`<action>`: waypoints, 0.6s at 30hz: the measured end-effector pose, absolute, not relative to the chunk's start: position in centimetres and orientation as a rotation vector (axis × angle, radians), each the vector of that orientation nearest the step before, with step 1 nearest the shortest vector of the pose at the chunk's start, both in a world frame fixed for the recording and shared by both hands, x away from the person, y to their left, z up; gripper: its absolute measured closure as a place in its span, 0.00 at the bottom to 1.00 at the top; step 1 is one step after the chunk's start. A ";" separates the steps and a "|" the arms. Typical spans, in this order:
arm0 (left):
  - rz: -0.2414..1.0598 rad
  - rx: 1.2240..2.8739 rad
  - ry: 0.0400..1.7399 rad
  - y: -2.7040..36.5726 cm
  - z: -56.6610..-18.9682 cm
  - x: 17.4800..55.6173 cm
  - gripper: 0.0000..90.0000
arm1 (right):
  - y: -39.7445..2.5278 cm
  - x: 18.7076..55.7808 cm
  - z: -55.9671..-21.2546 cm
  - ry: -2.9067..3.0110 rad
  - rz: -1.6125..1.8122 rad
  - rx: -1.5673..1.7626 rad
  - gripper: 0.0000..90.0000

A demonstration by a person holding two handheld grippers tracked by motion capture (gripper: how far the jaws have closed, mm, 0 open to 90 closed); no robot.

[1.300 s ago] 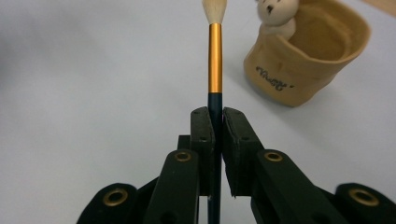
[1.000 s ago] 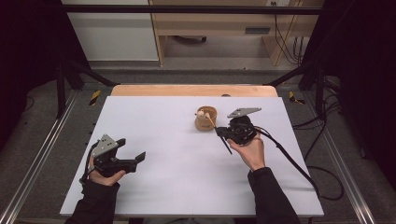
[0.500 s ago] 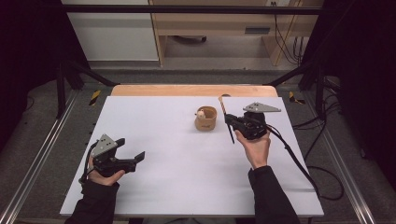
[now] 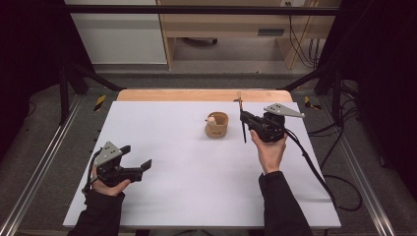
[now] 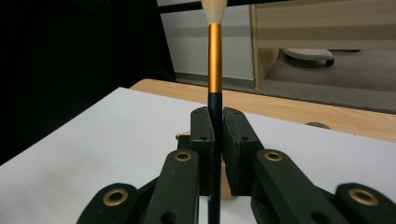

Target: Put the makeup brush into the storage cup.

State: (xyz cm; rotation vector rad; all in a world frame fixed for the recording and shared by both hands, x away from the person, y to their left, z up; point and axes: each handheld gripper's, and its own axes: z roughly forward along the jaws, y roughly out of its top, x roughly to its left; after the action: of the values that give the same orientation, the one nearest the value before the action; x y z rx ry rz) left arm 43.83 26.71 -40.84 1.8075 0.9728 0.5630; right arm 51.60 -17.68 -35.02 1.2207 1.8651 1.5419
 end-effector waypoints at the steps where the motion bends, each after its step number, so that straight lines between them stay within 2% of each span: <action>1: 0.564 1.807 0.971 26.7 -40.8 43.8 0.06 | -17.7 51.6 -35.0 1.861 1.544 1.217 0.93; 18: 0.567 1.799 0.965 26.7 -40.8 43.8 0.06 | -17.3 52.9 -34.5 1.760 1.601 1.218 0.93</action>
State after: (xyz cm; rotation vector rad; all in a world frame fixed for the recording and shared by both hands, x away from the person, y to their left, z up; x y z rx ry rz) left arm 43.77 26.72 -40.81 1.7986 0.9654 0.5666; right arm 52.93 -17.31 -34.50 1.2185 1.7604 1.6011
